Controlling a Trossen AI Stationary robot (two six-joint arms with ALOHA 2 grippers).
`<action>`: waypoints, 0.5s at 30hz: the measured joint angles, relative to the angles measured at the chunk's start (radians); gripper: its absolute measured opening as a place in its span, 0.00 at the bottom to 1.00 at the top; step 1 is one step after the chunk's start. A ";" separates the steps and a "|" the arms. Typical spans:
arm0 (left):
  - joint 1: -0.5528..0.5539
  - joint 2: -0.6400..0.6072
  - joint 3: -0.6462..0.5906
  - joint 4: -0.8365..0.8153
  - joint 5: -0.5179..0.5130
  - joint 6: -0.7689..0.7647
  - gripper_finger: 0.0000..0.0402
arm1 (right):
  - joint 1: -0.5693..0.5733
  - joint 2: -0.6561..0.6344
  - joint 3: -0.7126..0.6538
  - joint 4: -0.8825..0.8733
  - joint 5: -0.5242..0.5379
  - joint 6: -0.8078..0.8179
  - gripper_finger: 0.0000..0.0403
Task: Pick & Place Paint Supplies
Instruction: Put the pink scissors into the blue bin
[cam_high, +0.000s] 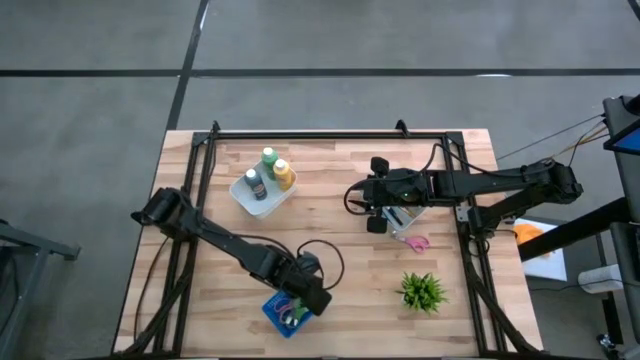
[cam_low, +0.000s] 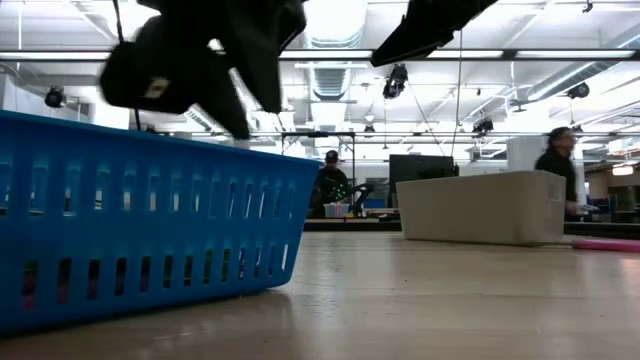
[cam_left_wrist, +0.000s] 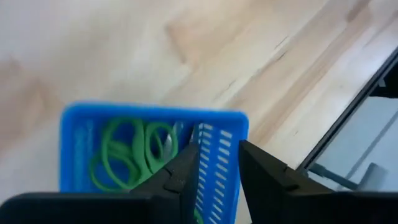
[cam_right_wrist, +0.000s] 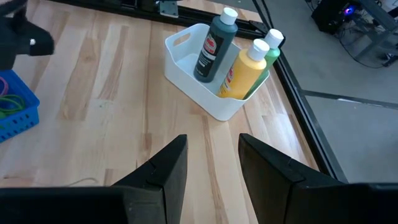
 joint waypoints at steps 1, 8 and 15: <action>0.007 -0.003 0.005 -0.006 -0.007 0.032 0.28 | 0.000 0.000 0.000 0.000 0.000 0.000 0.35; 0.032 -0.022 0.042 0.006 -0.244 0.335 0.28 | 0.000 0.000 0.000 0.000 0.000 0.000 0.35; 0.059 -0.022 0.043 0.055 -0.413 0.513 0.28 | 0.000 0.000 0.000 0.000 0.000 0.000 0.35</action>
